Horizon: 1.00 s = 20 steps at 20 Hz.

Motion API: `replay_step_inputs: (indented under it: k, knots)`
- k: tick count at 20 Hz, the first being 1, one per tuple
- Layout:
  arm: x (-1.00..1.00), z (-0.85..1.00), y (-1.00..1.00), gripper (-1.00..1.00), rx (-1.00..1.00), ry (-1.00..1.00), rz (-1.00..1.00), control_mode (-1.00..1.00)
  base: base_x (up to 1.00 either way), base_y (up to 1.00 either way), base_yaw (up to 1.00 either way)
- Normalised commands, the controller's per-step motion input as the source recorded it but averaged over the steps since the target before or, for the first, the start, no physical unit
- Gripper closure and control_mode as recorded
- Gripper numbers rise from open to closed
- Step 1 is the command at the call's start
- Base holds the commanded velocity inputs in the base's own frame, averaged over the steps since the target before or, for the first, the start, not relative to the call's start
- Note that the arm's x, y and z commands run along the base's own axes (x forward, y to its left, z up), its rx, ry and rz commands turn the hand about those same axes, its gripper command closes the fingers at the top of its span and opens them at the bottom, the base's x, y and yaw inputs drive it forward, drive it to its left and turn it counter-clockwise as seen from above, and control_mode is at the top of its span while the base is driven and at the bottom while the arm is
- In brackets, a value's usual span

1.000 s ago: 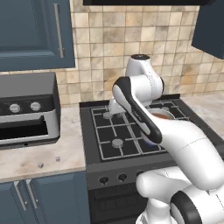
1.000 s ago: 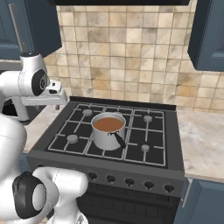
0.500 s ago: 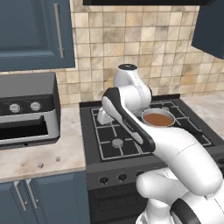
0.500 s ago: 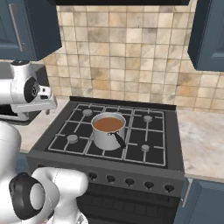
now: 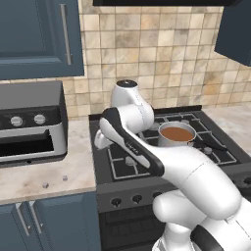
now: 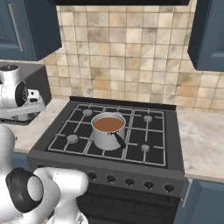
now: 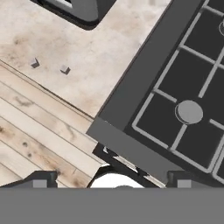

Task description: Pick up the sugar cube(s) and place them in the saucepan with hot chocolate.

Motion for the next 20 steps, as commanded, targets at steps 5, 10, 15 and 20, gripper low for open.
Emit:
replay_step_inputs:
  k: [5,10,15,20]
  knots:
    - [-0.02,-0.23,0.52,-1.0,-0.02,0.01,0.07,-1.0,0.0,0.0,0.0]
    - [-0.04,-0.24,0.53,-1.0,-0.02,0.0,0.05,-1.0,0.0,0.0,0.0]
    - [0.0,-0.25,0.56,-1.0,-0.01,0.01,0.05,-1.0,0.0,0.0,0.0]
    - [0.0,-0.25,0.55,-1.0,0.0,0.01,0.09,-1.0,0.0,0.0,0.0]
